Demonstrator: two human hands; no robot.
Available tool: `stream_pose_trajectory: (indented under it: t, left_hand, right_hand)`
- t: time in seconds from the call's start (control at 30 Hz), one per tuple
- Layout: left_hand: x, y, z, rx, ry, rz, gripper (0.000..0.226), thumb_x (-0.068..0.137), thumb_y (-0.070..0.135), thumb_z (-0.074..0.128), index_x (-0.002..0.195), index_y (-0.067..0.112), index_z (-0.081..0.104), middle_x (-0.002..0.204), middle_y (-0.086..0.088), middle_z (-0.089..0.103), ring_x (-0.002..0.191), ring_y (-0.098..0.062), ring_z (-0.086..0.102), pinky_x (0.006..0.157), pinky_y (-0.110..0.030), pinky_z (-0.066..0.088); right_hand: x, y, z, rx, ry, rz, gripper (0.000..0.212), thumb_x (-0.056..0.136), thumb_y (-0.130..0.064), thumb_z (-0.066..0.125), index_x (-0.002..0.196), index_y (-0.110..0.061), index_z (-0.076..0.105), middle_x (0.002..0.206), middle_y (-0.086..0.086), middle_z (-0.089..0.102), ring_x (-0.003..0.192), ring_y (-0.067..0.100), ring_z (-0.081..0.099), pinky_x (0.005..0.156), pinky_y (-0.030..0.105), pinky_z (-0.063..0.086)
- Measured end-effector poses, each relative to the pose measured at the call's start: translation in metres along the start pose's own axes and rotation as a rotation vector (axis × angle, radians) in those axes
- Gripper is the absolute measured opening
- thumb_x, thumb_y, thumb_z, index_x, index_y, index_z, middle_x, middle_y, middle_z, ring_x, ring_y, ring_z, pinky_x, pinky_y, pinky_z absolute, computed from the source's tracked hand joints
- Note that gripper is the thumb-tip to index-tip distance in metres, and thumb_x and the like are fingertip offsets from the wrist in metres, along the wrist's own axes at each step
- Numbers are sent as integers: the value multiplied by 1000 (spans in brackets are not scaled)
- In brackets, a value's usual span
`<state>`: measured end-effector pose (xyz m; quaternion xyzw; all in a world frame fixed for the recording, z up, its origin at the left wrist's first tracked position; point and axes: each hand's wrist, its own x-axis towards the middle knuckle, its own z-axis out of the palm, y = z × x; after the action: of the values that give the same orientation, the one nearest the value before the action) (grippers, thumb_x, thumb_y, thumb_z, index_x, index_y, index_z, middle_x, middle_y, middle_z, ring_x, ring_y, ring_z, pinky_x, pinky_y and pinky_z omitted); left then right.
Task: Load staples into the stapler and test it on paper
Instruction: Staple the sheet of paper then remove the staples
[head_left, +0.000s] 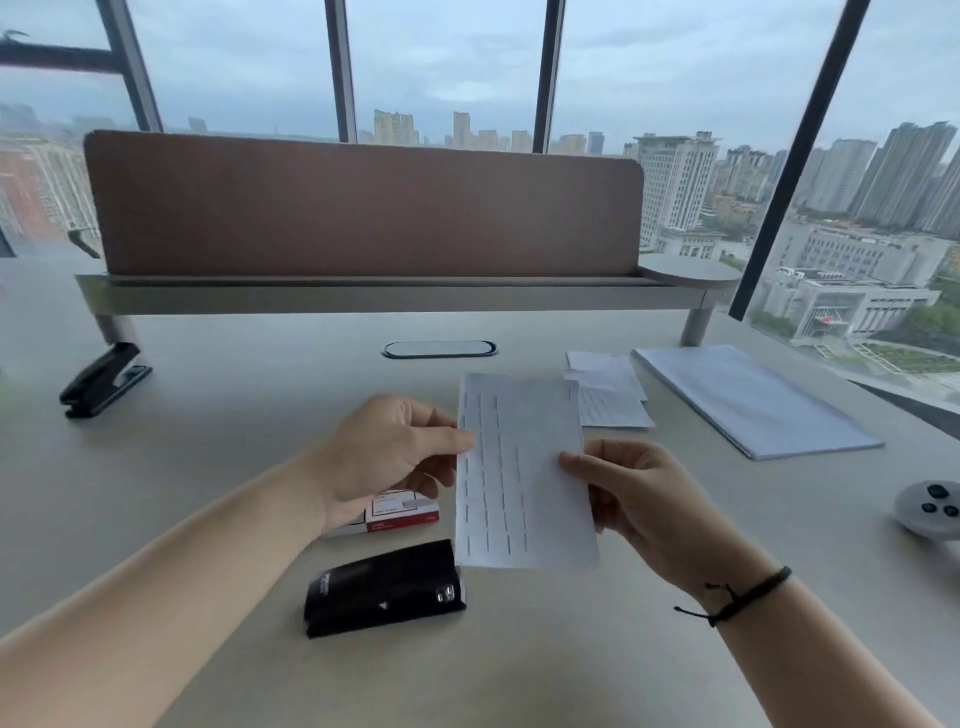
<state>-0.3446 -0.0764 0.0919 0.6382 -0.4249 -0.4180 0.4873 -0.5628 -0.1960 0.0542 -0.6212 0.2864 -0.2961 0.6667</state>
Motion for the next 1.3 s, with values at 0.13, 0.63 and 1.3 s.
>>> stream_pose_trajectory:
  t: [0.13,0.63,1.3]
  left_hand:
    - [-26,-21,-1,-33,51,-42,21,87,9,70,97,-10,70,80,-20,67,59,-18,61,51,-23,52]
    - [-59,-35,-17,-302,-94,6,33,85,22,72,113,5,72,112,-18,74,100,-29,72,80,-30,62]
    - [-42,-56,15,754,103,177,50,96,44,54,66,4,53,52,5,46,48,-12,41,54,-22,36]
  right_hand:
    - [-17,7,15,-61,-32,71,16,88,-10,69,73,-6,72,79,20,62,64,27,51,59,34,44]
    - [-16,16,43,217,12,220,11,93,2,58,85,-5,63,83,13,70,68,23,69,64,38,65]
    - [17,5,-14,-239,23,240,7,89,-5,69,89,-4,75,90,12,73,74,20,69,66,28,58]
